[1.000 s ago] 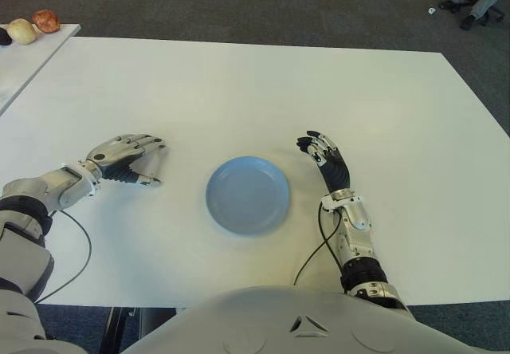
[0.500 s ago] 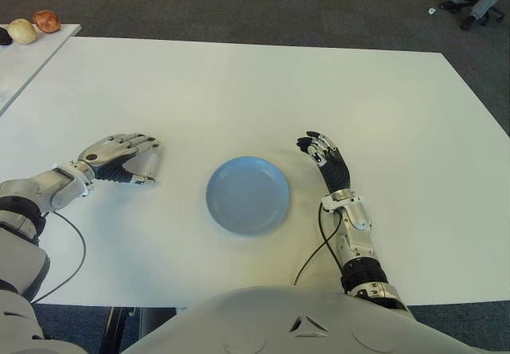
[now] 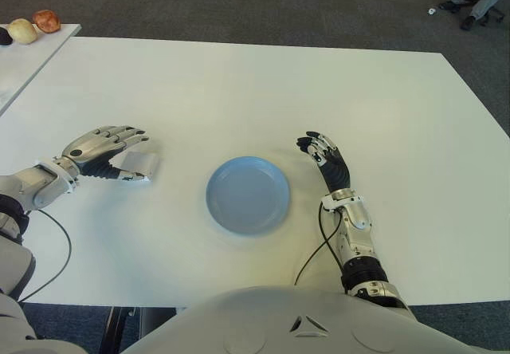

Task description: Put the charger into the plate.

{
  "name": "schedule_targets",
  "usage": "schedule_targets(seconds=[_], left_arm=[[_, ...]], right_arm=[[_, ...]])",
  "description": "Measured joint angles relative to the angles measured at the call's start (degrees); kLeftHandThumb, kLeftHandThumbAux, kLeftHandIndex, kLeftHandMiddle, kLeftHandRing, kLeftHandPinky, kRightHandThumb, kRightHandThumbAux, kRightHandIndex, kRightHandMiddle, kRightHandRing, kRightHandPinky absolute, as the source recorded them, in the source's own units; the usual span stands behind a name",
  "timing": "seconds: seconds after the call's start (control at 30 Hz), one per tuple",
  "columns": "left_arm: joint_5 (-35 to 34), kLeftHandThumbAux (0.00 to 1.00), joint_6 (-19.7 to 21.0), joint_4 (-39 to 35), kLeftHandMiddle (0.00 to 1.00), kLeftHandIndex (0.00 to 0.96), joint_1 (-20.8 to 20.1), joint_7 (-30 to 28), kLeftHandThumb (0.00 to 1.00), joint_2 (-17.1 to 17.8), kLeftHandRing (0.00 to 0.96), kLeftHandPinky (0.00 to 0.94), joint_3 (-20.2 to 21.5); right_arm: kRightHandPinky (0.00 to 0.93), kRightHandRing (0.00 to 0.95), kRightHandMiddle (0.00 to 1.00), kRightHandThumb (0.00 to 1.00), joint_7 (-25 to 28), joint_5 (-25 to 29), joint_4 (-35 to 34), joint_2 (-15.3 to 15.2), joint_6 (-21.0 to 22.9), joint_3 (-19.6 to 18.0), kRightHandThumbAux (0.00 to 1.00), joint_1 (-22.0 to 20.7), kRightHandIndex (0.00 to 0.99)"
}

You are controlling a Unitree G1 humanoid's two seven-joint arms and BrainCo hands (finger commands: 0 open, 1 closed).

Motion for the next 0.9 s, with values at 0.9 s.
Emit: schedule_targets(seconds=[0.9], left_arm=[[2.39, 0.292, -2.33, -0.62, 0.0, 0.0, -0.04, 1.92, 0.366, 3.15, 0.0, 0.049, -2.16]], right_arm=[[0.22, 0.287, 0.351, 0.0, -0.08, -0.03, 0.7, -0.12, -0.37, 0.03, 0.574, -0.44, 0.227]])
